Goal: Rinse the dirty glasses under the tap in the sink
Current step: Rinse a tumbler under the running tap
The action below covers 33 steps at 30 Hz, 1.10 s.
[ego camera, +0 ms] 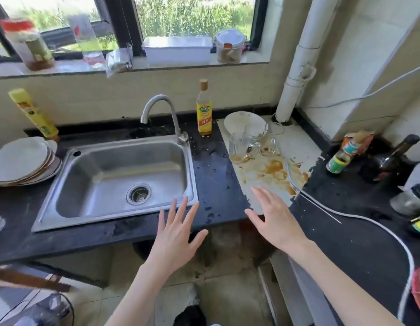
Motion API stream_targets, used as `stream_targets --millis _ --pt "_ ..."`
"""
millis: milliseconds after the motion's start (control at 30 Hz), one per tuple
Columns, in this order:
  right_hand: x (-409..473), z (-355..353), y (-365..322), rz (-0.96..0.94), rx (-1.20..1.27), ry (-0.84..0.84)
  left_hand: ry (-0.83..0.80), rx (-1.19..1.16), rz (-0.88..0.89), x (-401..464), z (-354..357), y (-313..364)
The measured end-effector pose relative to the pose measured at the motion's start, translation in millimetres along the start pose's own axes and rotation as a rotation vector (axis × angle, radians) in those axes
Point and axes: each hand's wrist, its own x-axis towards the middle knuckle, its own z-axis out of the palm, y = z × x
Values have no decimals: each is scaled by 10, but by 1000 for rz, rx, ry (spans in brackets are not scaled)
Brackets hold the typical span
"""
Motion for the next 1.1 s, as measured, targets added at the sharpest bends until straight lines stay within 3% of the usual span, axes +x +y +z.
stream_targets --millis 300,533,667,900,1100 --pt "1451 3 231 216 171 -24 -168 2 112 1742 -130 -283" --pt "2387 -6 633 379 411 -5 -206 -349 102 2857 70 46" --pt "2752 19 883 378 459 -106 -208 -574 -33 3405 312 269" --pt "2982 78 1086 328 546 -260 -245 -891 -148 3814 636 436" --pt "2946 42 1084 294 615 -285 -141 -874 -126 3762 668 355"
